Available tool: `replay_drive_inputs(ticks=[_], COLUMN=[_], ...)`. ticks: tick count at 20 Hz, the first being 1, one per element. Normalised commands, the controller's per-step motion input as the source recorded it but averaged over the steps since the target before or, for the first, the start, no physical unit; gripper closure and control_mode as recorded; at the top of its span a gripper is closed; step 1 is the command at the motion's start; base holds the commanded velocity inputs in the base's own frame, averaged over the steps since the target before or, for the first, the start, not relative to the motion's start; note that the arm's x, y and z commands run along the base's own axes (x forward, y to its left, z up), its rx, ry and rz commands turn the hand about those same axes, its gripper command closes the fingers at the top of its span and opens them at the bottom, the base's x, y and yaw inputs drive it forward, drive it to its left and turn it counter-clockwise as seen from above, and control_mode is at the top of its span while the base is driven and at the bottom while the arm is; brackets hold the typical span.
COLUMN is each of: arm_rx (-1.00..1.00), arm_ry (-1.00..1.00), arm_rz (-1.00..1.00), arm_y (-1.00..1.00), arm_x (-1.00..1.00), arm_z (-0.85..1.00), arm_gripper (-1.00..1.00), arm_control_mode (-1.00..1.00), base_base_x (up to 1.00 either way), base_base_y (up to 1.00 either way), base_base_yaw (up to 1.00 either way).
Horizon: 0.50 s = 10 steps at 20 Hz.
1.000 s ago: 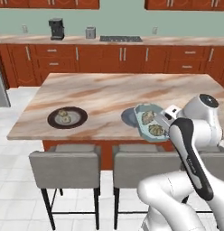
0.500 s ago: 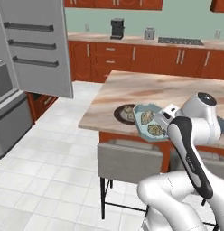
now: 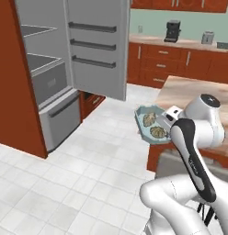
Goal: Place two dumplings into each of the tupperware containers and then place the containers in the fridge.
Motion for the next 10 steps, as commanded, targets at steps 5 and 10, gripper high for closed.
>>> replay_drive_inputs(ticks=[5, 10], arm_rx=[0.00, 0.00], arm_ry=[0.00, 0.00], arm_rz=[0.00, 0.00], arm_y=[0.00, 0.00], arm_x=[0.00, 0.00], arm_z=[0.00, 0.00], arm_gripper=[1.00, 1.00], arm_control_mode=[1.00, 1.00], base_base_x=[0.79, 0.91], base_base_y=[0.32, 0.09], base_base_yaw=[0.32, 0.26])
